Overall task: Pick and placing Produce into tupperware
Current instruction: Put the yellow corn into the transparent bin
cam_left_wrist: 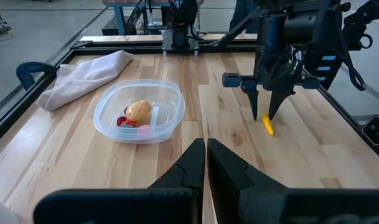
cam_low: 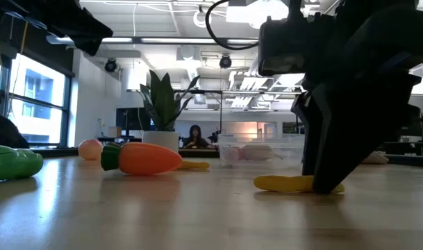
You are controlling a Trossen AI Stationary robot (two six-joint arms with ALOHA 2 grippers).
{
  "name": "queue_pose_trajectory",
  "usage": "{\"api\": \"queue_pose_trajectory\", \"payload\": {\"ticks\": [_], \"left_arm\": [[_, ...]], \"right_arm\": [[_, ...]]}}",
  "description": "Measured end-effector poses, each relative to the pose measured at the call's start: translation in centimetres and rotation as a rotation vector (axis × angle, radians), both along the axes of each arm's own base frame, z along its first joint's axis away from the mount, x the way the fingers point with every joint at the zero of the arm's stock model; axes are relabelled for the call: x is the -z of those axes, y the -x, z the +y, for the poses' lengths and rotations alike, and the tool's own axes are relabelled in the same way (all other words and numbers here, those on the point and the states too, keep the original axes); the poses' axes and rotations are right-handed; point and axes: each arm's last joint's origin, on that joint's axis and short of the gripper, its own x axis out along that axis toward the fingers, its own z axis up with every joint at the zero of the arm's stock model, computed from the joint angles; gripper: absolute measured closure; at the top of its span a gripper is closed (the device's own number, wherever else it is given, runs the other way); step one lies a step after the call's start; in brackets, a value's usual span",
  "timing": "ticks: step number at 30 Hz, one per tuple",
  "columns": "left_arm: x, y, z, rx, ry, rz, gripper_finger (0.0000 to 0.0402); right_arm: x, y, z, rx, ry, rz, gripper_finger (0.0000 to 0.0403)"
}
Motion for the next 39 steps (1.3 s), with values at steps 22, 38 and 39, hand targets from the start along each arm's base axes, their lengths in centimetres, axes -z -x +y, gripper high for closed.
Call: {"api": "queue_pose_trajectory", "payload": {"ticks": [22, 38, 39], "left_arm": [[0.0, 0.0, 0.0, 0.0, 0.0, 0.0, 0.0394], [0.0, 0.0, 0.0, 0.0, 0.0, 0.001, 0.0394], [0.0, 0.0, 0.0, 0.0, 0.0, 0.001, 0.0394]], "right_arm": [[0.1, 0.1, 0.0, -0.002, 0.0, 0.014, 0.0345], [-1.3, -0.4, 0.3, -0.002, 0.004, 0.014, 0.0364], [-1.8, -0.6, 0.5, -0.01, 0.006, 0.009, 0.0364]]}}
